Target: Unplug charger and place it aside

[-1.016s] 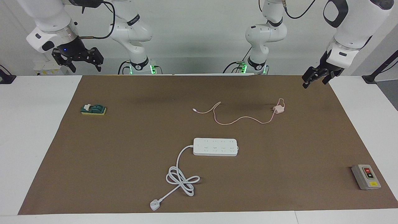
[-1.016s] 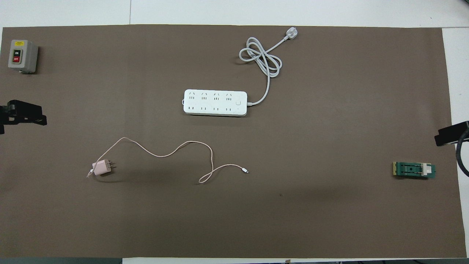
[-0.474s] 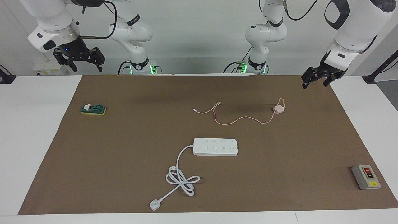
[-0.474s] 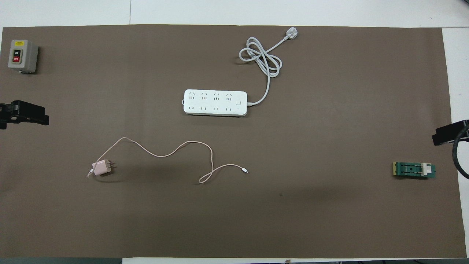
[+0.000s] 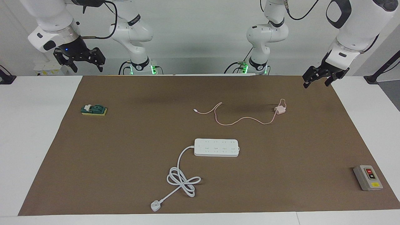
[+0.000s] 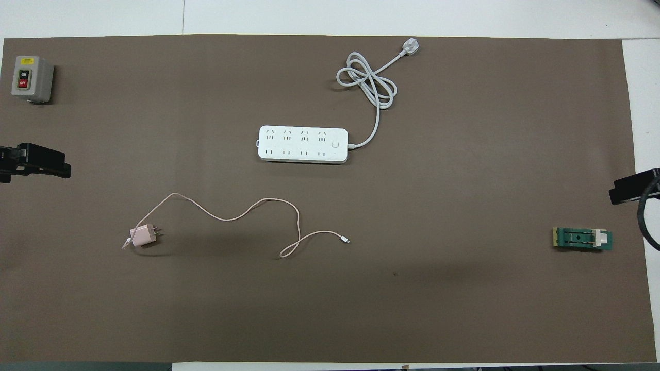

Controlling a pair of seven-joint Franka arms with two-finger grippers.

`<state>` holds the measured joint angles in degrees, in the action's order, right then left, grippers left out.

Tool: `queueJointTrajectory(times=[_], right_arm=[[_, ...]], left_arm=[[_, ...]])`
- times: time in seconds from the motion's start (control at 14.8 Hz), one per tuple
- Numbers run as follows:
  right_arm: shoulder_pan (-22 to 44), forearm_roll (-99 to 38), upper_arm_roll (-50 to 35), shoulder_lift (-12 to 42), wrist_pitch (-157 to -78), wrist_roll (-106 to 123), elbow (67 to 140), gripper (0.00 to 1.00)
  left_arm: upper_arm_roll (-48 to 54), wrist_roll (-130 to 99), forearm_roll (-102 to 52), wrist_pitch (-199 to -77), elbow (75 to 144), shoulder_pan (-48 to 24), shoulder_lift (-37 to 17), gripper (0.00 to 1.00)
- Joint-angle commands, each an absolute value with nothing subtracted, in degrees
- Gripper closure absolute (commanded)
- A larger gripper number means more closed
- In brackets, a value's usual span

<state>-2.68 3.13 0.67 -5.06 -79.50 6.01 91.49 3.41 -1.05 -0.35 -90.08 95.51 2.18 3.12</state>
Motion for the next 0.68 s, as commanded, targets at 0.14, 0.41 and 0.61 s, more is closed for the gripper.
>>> queueJointTrajectory(times=[0.14,0.41,0.61], right_arm=[[-3.60,2.02,0.18,-5.36,-79.19,5.01,91.41,0.00],[-3.52,2.02,0.18,-5.45,-79.28,5.01,91.41,0.00],[-3.43,2.02,0.18,-5.45,-79.28,5.01,91.41,0.00]], left_arm=[[3.08,-0.26,-1.41,-89.12,94.83,0.70,3.16,0.00],[3.08,0.79,-1.41,-88.77,95.10,-0.09,3.43,0.00],[3.08,2.46,-1.41,-88.59,95.10,-0.09,3.43,0.00]])
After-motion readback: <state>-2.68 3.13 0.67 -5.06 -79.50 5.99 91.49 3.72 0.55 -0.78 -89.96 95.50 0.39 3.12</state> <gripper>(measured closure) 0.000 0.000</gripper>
